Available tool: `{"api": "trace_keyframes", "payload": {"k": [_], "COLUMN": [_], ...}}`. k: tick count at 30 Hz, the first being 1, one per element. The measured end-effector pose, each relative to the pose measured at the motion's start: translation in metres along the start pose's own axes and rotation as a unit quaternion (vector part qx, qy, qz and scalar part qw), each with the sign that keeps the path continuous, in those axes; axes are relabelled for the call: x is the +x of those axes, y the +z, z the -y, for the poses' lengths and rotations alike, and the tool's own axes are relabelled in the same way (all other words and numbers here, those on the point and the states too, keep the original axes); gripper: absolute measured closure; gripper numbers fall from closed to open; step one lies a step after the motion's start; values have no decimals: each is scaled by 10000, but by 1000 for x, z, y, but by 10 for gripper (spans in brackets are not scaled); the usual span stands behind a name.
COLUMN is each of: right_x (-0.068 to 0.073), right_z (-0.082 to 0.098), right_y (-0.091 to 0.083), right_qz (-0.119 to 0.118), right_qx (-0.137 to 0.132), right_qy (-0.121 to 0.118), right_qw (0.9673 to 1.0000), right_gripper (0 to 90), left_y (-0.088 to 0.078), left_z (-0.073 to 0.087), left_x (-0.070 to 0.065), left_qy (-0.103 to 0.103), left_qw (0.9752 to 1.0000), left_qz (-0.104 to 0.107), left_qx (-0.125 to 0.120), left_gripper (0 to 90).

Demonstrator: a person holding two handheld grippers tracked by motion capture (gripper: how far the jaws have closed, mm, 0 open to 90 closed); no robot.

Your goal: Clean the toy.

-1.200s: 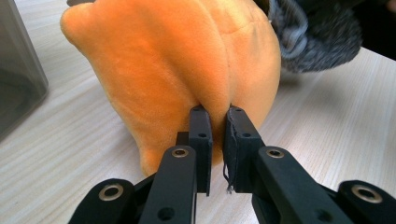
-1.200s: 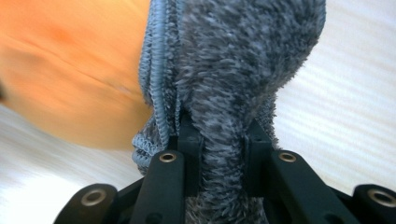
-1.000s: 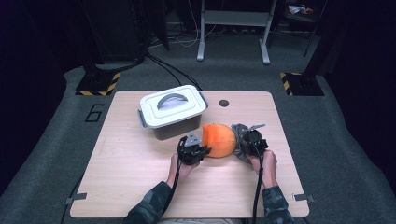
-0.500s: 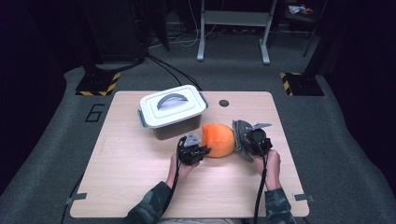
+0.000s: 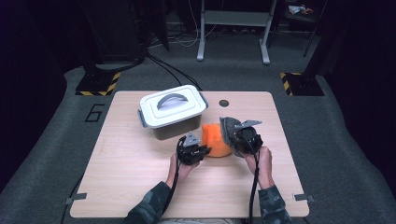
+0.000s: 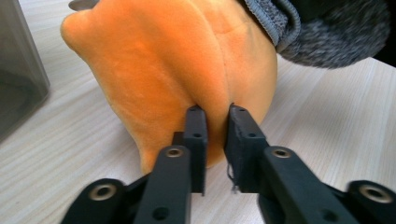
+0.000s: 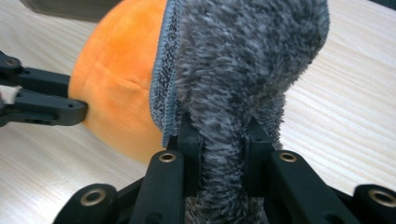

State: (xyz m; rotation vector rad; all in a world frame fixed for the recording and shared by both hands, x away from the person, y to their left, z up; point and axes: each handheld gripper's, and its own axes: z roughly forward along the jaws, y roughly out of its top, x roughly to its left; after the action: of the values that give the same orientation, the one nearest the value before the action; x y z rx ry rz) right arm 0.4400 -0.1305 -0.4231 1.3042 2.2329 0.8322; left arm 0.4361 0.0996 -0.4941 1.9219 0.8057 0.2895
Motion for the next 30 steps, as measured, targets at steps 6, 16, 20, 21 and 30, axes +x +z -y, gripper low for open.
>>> {"api": "trace_keyframes", "payload": {"k": [6,16,20,21,30], "right_x": [-6,-7,-9,-10,-2], "right_z": [1,2,4,4,5], "right_y": [5,7,5,4,-24], "right_qz": [-19,-26,-3,1,-192], "right_qx": [-34,-50,-68,-95,-337], "right_qy": [-7,39,112,87,16], "right_qw": [10000,10000,9999,9999,9992], "right_gripper": [743,742,742,742,740], "left_y": [-2,9,10,10,0], "left_z": [-1,2,2,1,-11], "left_x": [-7,-15,-13,-13,-19], "left_qy": [292,868,843,833,730], "left_qw": [9993,9929,9942,9948,9971], "left_qz": [-209,-758,-635,-553,-203], "left_qx": [110,306,218,206,-38], "left_gripper": [504,618,809,827,850]}}
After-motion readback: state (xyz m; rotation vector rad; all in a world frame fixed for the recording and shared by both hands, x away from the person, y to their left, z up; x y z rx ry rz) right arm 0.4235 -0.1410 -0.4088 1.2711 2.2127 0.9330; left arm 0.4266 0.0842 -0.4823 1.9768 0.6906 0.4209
